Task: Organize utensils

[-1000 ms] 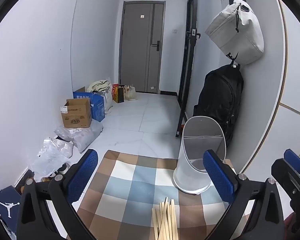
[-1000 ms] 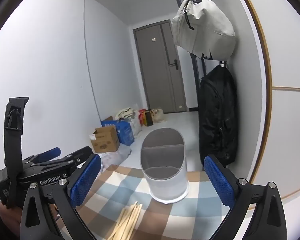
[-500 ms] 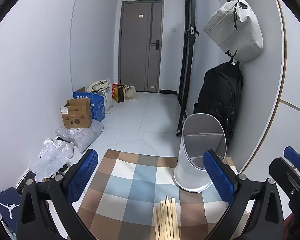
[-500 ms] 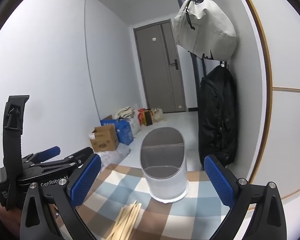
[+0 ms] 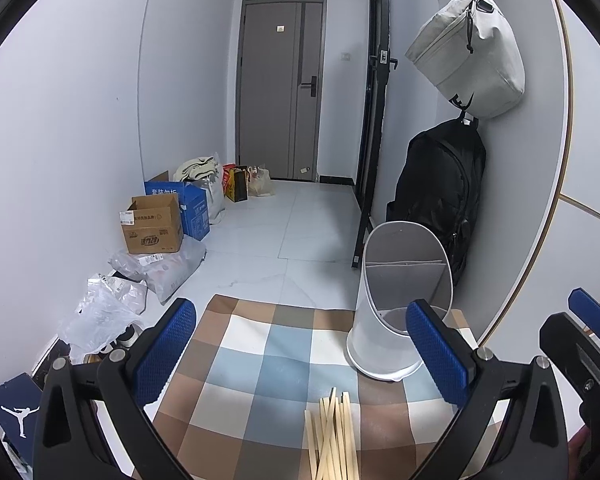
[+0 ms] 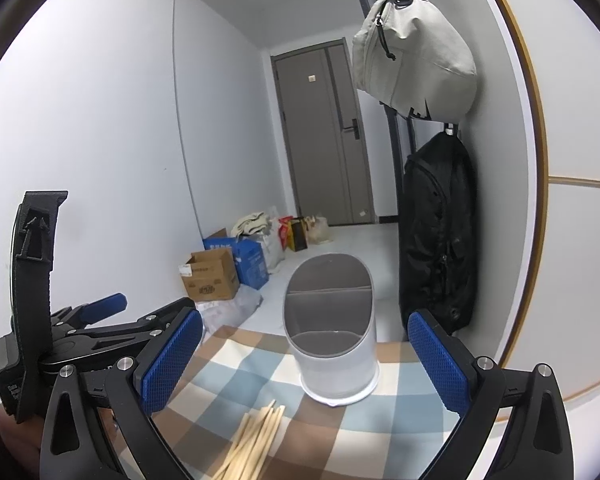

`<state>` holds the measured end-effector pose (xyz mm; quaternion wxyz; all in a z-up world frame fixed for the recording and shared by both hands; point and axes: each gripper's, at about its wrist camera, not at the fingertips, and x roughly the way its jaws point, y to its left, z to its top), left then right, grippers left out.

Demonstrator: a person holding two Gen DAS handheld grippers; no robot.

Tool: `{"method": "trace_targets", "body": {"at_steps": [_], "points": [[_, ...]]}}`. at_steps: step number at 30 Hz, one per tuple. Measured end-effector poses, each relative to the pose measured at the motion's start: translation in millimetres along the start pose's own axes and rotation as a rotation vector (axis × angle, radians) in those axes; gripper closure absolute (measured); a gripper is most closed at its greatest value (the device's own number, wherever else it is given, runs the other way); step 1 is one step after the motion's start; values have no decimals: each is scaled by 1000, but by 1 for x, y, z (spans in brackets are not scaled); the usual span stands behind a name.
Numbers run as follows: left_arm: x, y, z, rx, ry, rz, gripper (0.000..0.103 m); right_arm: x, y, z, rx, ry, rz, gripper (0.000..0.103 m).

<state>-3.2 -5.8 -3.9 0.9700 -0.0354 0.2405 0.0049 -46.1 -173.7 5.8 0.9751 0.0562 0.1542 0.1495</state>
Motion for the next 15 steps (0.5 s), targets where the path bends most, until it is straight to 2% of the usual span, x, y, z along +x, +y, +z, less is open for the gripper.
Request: {"method": "trace_targets", "body": {"at_steps": [15], "points": [[2,0,0,-8,12,-2,1,0,0,0,5,2,5,0]]}}
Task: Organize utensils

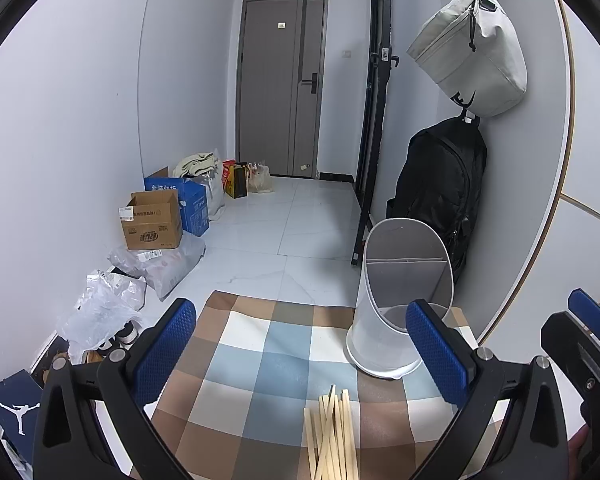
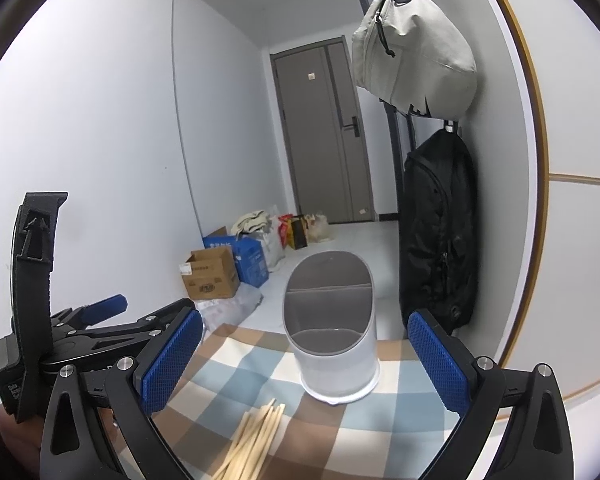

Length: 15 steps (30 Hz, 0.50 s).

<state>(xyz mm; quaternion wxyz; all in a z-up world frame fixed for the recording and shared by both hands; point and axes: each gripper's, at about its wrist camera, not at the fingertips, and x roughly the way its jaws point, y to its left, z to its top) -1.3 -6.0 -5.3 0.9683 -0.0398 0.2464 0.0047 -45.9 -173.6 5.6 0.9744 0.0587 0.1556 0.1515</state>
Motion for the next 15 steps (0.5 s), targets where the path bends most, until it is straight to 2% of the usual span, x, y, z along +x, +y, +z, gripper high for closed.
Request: {"method": "trace_targets", "body": {"at_steps": [15], "points": [[4,2,-1,-7,23,-3,1,2,-3,1,6,11,0,0]]}}
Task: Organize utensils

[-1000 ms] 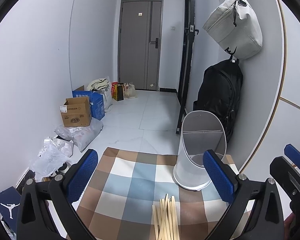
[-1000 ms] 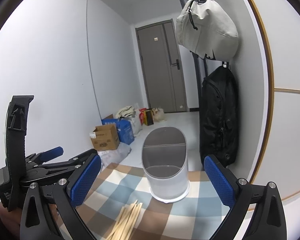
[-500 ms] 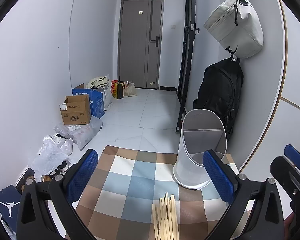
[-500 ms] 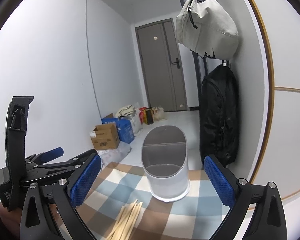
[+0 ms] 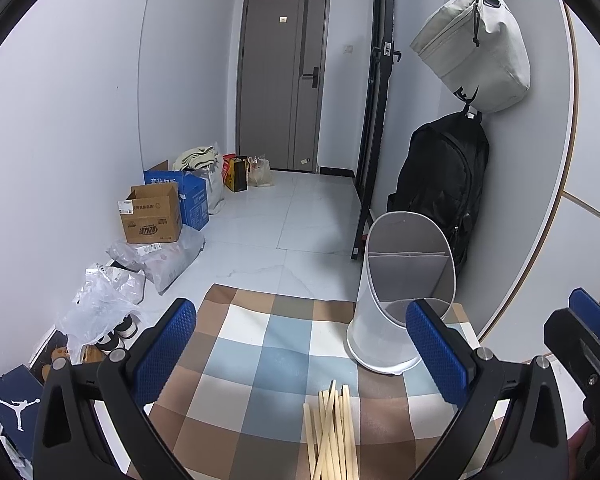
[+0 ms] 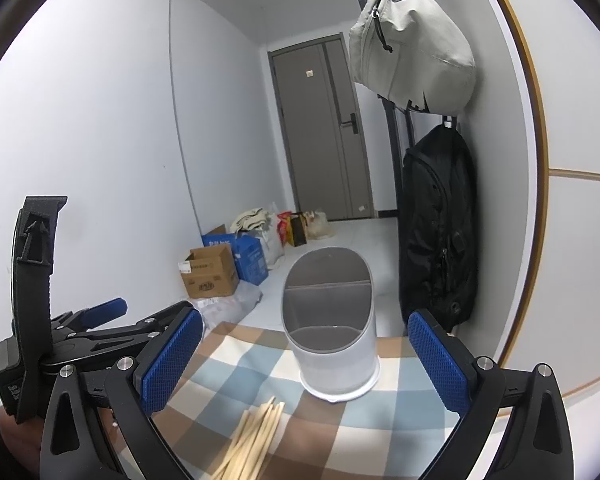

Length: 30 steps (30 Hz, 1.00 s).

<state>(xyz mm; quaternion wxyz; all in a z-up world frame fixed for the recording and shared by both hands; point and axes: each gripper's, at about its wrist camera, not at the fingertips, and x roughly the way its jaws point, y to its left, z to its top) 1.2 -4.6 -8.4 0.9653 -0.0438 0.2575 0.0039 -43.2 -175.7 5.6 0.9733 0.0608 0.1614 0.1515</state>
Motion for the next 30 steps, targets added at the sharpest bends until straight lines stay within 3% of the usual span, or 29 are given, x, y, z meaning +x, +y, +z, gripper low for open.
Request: {"method": "trace_targets", "body": {"at_steps": [17,23,30], "points": [[8,12,-1,-22,49,-7,1,20,5,-8,-17,77,0,0],[19,31,-3,-43,99,22,1,47,7,-22,-13,199,31,1],[39,59,-9,-91,196,54,1,91,10,-48,37,402,88,19]]}}
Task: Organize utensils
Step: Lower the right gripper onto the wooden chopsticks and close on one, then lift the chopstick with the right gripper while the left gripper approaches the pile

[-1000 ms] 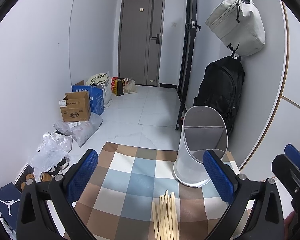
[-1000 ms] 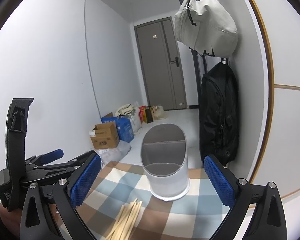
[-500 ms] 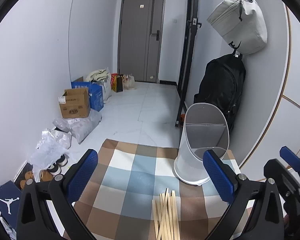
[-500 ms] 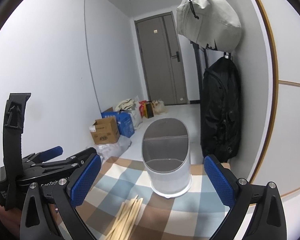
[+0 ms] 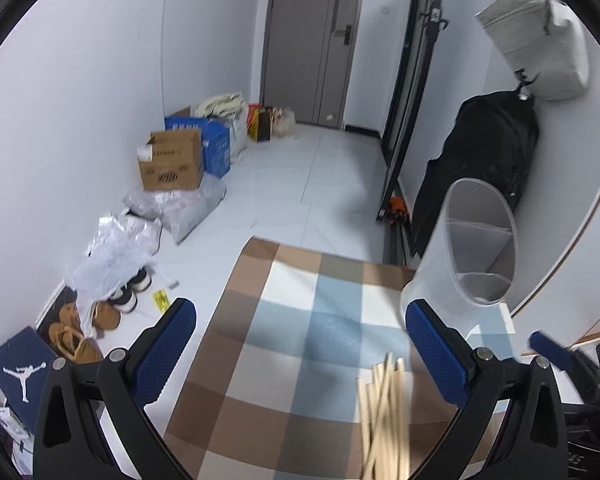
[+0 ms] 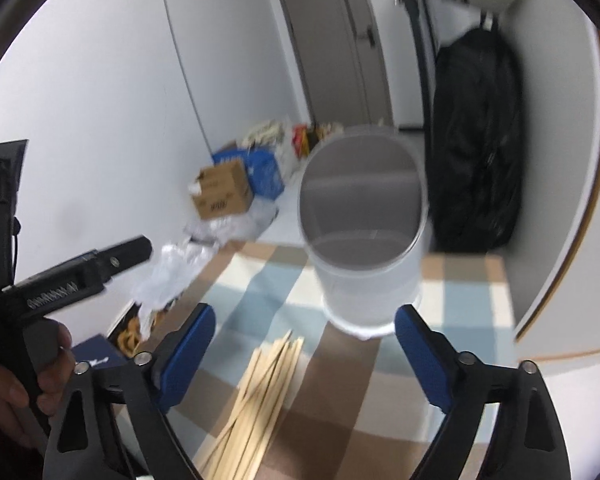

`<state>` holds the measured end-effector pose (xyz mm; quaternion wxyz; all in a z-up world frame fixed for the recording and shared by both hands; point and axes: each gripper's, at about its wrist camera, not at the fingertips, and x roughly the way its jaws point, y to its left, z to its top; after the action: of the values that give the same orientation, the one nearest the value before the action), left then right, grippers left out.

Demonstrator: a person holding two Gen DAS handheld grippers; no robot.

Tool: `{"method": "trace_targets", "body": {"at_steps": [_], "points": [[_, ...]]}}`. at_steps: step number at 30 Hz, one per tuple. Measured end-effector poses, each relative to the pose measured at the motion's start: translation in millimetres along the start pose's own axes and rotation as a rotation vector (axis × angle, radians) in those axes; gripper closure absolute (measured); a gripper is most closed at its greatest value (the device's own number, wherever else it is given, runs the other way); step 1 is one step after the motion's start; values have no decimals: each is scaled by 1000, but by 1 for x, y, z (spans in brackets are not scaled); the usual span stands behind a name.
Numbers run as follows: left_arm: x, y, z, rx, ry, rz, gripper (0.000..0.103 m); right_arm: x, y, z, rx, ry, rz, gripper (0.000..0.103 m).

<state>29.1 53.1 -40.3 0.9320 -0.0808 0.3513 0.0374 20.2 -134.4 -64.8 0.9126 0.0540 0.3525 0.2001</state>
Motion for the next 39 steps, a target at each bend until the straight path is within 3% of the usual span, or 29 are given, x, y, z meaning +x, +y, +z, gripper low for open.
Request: {"method": "trace_targets", "body": {"at_steps": [7,13,21,27,33,39], "points": [[17,12,-3,-11,83,8,1,53,1,-16,25,217,30,41],[21,15,-4,-1,128,-1,1,80,-2,-23,47,310,34,57],[29,19,-9,-2,180,-10,1,109,7,-18,40,361,35,70],[31,20,-11,10,192,-4,1,114,9,-20,14,379,-1,97],[33,19,-11,10,190,1,1,108,1,-18,43,369,3,103],[37,15,-12,27,193,12,1,91,-7,-13,88,320,19,103]]}}
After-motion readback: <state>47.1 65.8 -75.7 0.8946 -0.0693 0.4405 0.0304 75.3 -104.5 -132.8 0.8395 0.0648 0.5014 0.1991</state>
